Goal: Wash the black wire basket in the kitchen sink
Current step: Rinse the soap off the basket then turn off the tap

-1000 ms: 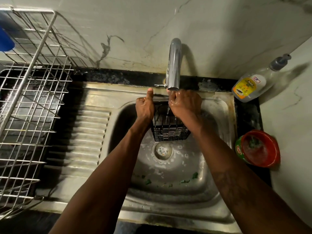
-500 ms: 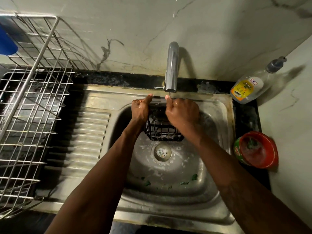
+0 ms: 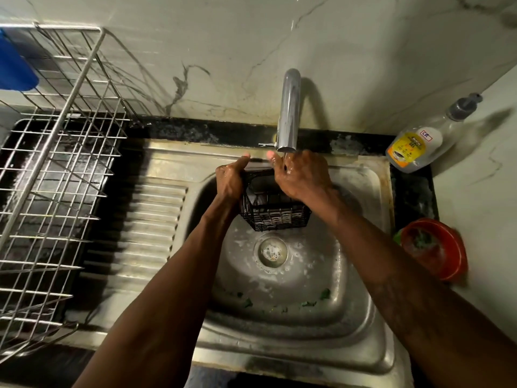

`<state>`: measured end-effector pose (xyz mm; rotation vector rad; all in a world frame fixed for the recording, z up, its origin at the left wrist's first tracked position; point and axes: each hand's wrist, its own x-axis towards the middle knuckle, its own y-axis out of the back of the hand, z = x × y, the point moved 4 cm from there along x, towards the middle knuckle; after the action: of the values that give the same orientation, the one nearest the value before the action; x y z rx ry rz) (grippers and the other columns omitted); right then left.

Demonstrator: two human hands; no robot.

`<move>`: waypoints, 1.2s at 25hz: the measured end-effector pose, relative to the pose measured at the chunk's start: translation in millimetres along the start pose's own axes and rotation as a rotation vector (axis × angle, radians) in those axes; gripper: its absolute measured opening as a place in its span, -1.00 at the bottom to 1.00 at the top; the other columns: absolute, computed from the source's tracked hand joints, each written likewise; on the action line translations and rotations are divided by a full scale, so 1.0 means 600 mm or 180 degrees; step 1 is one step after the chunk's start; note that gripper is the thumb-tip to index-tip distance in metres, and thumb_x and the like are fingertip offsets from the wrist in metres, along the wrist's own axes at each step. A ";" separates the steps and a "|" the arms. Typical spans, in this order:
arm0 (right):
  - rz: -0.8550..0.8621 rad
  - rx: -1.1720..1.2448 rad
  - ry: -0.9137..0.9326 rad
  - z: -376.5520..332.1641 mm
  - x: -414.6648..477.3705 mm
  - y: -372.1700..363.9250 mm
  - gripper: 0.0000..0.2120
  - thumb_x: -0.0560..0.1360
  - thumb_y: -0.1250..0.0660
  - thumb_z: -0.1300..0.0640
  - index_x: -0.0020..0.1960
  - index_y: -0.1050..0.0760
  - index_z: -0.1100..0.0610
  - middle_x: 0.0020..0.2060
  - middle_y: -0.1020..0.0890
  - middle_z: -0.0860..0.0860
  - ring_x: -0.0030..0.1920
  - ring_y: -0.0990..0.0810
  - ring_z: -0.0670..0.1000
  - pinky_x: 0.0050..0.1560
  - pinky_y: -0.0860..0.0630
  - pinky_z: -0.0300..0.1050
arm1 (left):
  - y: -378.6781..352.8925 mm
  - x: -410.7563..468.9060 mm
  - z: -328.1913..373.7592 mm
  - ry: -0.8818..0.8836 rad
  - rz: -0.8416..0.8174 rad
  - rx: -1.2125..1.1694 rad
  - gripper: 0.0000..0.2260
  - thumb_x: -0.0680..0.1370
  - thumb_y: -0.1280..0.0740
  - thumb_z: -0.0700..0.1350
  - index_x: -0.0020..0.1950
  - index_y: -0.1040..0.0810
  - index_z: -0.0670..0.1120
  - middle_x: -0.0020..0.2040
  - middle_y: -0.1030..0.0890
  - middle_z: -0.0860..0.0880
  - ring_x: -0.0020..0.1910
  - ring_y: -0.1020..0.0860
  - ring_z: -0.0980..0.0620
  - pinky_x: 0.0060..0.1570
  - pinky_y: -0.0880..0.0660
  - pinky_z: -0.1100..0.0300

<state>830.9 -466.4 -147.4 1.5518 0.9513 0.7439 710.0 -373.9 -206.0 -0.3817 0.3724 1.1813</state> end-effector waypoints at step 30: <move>0.0272 0.0719 -0.0175 -0.032 -0.032 -0.109 -0.79 0.64 -0.23 -0.04 0.13 -0.58 0.02 -0.14 -0.67 0.02 -0.10 -0.64 0.09 0.02 -0.55 0.05 | -0.012 -0.014 -0.015 -0.0913 0.0435 0.1424 -0.43 0.68 -0.22 0.19 -0.45 -0.41 -0.09 -0.50 -0.50 -0.03 -0.55 -0.45 0.05 -0.40 -0.46 0.12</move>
<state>793.3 -470.3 -207.4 1.8102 0.9587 0.6673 713.1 -387.2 -209.1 0.2033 0.4031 1.2260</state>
